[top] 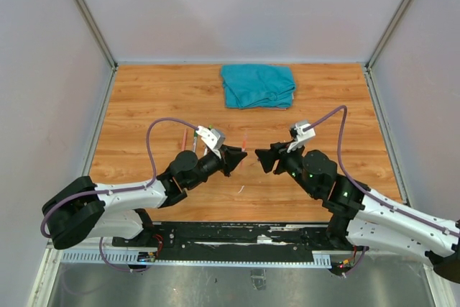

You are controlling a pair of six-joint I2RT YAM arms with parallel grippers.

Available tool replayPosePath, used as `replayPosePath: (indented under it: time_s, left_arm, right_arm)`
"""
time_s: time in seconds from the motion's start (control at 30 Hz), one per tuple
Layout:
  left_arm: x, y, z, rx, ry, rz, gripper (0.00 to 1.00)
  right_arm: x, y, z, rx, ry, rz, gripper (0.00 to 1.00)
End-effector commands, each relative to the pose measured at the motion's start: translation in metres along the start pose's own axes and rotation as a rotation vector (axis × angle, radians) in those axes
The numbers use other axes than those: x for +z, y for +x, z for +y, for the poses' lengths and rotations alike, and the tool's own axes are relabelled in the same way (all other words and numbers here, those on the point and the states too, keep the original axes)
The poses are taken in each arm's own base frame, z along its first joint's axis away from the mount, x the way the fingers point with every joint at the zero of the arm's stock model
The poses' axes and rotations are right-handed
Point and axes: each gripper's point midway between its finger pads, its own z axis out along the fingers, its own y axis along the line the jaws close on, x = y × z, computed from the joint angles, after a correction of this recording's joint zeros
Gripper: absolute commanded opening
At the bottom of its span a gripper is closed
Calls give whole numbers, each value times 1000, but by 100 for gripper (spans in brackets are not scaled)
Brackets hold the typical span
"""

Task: Insert the pens into the pen caps
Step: Press the pen cap onto the pen, then place the pen at the center of the board.

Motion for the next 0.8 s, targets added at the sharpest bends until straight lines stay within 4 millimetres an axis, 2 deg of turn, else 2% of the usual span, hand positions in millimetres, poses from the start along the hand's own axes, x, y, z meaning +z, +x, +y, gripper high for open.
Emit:
replayPosePath:
  time_s: [0.0,0.13,0.27,0.43,0.57,0.7,0.77]
  left_arm:
    - [7,-31,1,-10,-29,-86,0]
    - [16,-25,9,4,-87,-23,0]
    - [18,-20,26,-7,-189,12,1]
    - [23,-9,36,-70,-286,115,0]
    - [18,1,46,-121,-387,194,1]
    - [10,13,55,-133,-470,276,1]
    - [11,17,53,-126,-465,316,1]
  right_arm:
    - [-18,21,-31,-148,82,60,57]
    - [-31,31,-47,-212,127,131,61]
    - [-38,28,-63,-267,213,189,65]
    - [-34,26,-70,-328,225,290,66]
    - [-25,32,-76,-258,187,331,64]
    - [-22,39,-97,-111,203,339,62]
    - [-22,44,-105,-54,208,337,62]
